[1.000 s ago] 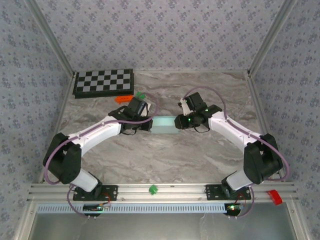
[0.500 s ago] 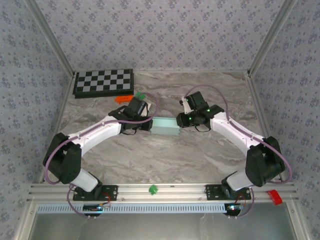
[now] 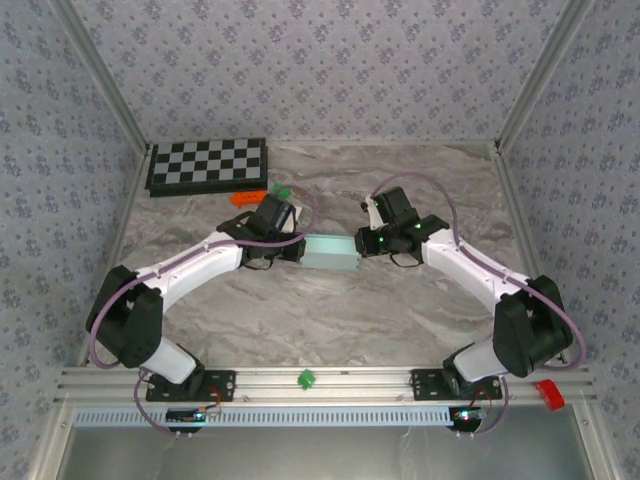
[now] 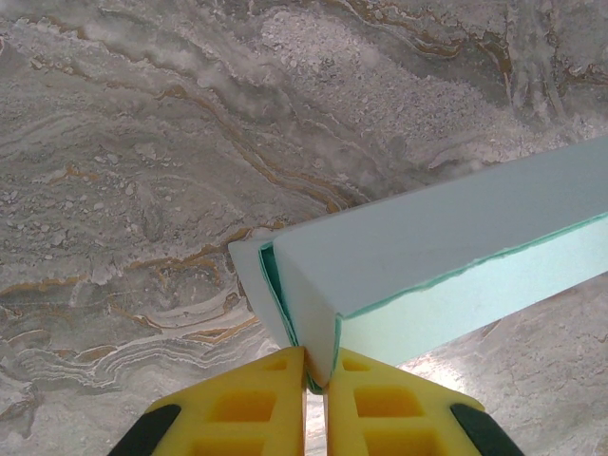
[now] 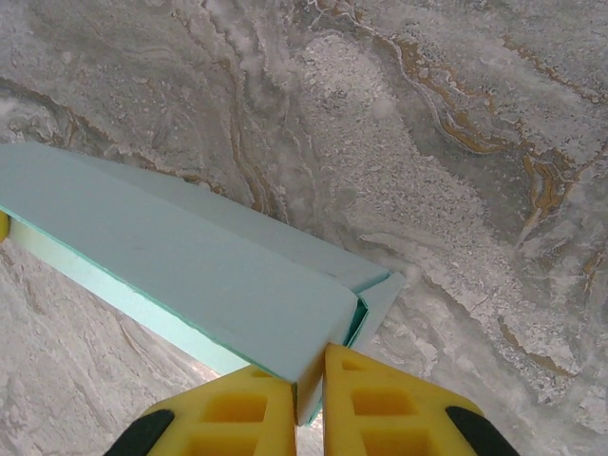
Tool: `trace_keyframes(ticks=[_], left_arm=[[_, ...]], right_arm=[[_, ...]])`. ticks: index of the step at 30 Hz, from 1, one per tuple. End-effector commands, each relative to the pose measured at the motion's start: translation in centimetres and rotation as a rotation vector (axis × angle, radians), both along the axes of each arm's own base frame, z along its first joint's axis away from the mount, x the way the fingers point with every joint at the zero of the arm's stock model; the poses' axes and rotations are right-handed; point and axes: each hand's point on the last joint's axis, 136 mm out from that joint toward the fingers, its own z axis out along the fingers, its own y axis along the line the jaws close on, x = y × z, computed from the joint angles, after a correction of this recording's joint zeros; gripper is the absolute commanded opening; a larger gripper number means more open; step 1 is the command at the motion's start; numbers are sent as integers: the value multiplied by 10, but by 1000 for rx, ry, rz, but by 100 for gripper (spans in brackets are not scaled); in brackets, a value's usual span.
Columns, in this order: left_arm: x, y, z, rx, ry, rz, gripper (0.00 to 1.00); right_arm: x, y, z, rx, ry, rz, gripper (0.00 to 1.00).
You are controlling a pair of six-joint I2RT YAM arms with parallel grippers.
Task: Fold the paper box
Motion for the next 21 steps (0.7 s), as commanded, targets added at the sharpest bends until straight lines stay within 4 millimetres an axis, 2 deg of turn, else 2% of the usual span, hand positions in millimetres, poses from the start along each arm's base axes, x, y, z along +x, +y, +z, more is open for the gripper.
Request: trace_keyframes(ticks=[1,8,21], left_arm=[[-3,-7,-1,-9,27,-12,13],[-3,-10,-3,-19,35,-14,13],[-5,-8,-8,-13,45,-13,12]], right_arm=[[-13,2,-14,2,58,-11,13],[-12,7,-19,8,74,-34,13],[-19,0,-40,-28,113,-73,11]])
